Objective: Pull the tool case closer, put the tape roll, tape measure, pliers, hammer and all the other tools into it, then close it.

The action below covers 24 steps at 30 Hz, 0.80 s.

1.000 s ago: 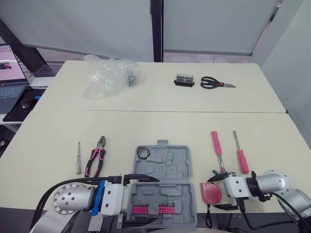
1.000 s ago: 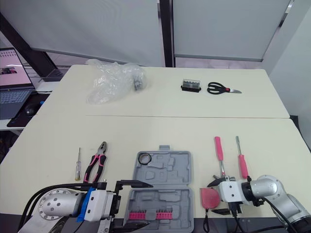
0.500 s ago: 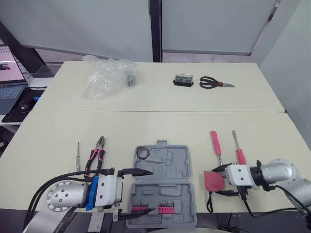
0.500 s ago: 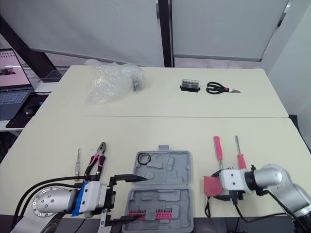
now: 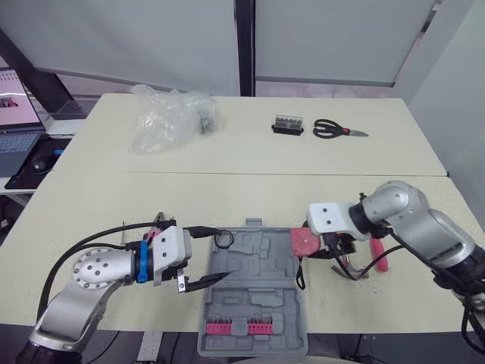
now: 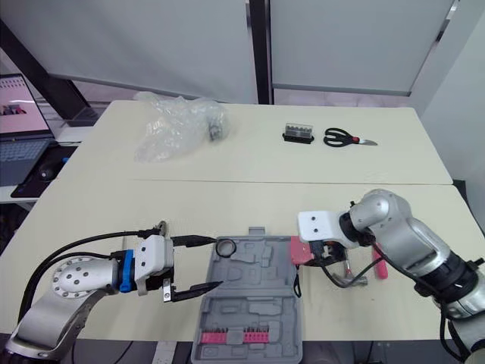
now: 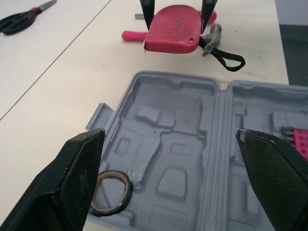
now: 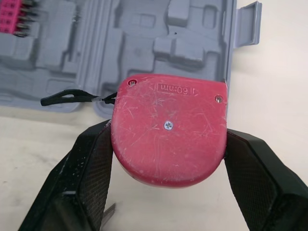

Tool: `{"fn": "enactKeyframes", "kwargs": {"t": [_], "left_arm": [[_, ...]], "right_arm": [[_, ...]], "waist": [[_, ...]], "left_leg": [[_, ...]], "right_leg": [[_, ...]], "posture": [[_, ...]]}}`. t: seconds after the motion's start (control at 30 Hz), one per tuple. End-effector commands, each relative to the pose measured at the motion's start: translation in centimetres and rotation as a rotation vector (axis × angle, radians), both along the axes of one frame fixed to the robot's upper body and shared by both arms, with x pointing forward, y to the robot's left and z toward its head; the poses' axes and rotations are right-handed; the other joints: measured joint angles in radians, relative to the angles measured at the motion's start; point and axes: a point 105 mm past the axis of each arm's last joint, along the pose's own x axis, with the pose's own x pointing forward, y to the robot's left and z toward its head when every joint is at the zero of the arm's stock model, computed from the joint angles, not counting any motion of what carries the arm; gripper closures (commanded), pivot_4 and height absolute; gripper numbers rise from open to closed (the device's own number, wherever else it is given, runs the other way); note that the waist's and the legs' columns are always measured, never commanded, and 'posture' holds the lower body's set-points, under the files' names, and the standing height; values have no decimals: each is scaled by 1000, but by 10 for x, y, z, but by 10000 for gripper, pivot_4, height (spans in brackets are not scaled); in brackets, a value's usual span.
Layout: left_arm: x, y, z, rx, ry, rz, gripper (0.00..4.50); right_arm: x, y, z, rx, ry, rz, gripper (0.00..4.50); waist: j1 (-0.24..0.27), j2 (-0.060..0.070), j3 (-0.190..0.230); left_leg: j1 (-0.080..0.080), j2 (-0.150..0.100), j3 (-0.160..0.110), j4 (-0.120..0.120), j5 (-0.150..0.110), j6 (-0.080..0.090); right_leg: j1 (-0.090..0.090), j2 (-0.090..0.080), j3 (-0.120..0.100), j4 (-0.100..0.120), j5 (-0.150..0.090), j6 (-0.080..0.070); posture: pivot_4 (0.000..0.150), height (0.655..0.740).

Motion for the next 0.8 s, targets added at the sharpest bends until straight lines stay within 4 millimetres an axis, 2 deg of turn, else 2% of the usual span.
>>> {"fn": "enactKeyframes", "kwargs": {"t": [0.03,0.17,0.8], "left_arm": [[5,-2,-4,23,-6,-1,0],[12,-3,-11,48,-1,0,0],[13,-16,-10,6,-11,-3,0]], "right_arm": [[8,6,1,-44,-17,30,13813],[20,21,-3,-59,-15,37,13813],[27,37,-22,-92,18,46,13813]], "waist": [[0,0,0],[0,0,0],[-1,0,0]], "left_leg": [[0,0,0,0,0,0],[0,0,0,0,0,0],[-1,0,1,0,0,0]], "right_leg": [[-1,0,0,1,0,0],[-2,0,0,3,0,0],[-6,-1,0,8,0,0]], "posture": [[1500,7400],[1500,7400],[1500,7400]]}}
